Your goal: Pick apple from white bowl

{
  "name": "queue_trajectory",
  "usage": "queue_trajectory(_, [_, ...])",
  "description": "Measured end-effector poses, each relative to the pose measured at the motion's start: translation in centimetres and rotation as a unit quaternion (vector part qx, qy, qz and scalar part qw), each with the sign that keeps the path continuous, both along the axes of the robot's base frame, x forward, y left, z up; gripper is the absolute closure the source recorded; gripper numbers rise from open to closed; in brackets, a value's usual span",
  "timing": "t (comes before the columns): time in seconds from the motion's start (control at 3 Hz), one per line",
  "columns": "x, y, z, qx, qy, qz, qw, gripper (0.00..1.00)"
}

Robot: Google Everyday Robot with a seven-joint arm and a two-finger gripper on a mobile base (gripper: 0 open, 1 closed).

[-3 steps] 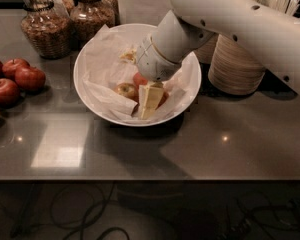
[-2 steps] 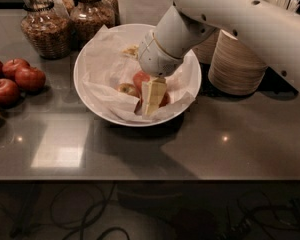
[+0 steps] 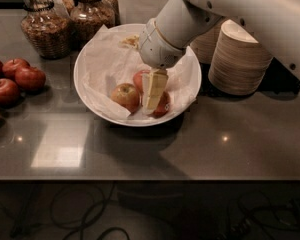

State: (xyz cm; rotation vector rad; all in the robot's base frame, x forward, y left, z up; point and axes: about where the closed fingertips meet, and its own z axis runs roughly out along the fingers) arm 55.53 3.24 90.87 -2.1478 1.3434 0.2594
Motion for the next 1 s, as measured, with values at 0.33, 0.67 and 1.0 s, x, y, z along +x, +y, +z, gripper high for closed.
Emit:
queue_trajectory(0.33, [0.44, -0.16, 2.98, -0.005, -0.023, 0.002, 0.9997, 0.0])
queue_trajectory(0.67, [0.47, -0.14, 3.14, -0.004, -0.024, 0.002, 0.9997, 0.08])
queue_trajectory(1.0, [0.47, -0.13, 3.14, -0.004, -0.024, 0.002, 0.9997, 0.12])
